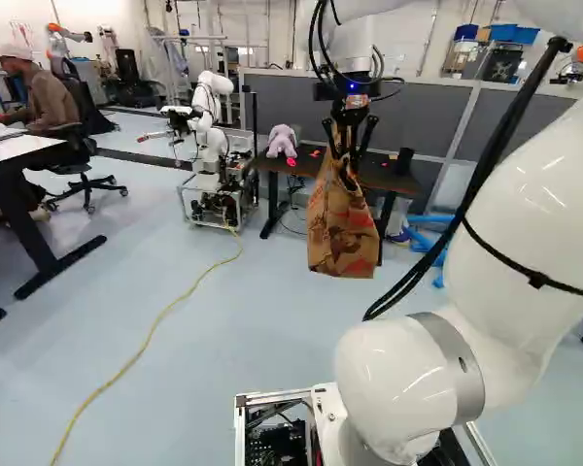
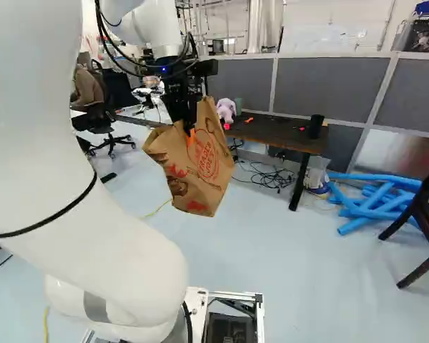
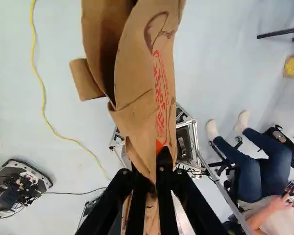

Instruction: Pick up the bag on the ground and place it on the table

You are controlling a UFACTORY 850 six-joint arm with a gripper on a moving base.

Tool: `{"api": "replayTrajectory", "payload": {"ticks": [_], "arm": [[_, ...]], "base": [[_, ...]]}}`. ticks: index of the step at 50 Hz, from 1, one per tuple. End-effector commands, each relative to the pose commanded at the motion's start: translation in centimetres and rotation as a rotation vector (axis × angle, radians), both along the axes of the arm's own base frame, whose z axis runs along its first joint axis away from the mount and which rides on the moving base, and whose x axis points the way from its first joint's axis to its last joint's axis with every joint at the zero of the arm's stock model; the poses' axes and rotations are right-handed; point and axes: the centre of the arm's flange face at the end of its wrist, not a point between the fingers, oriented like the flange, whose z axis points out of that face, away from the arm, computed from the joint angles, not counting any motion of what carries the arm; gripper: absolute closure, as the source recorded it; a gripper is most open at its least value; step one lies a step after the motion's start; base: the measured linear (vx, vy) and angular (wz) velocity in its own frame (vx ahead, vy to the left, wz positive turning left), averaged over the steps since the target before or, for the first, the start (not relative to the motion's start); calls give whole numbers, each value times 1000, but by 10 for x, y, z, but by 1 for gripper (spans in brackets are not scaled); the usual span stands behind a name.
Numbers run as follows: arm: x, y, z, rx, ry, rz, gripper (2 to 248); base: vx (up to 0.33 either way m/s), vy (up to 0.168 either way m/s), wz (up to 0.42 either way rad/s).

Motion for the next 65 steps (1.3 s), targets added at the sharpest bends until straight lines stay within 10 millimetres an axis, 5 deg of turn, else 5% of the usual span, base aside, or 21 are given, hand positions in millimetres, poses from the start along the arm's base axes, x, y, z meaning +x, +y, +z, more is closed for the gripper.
{"api": "replayTrajectory", "payload": {"ticks": [65], "arm": [[0,0,0,0,0,0,223]], "base": [[72,-31,-157]]}}
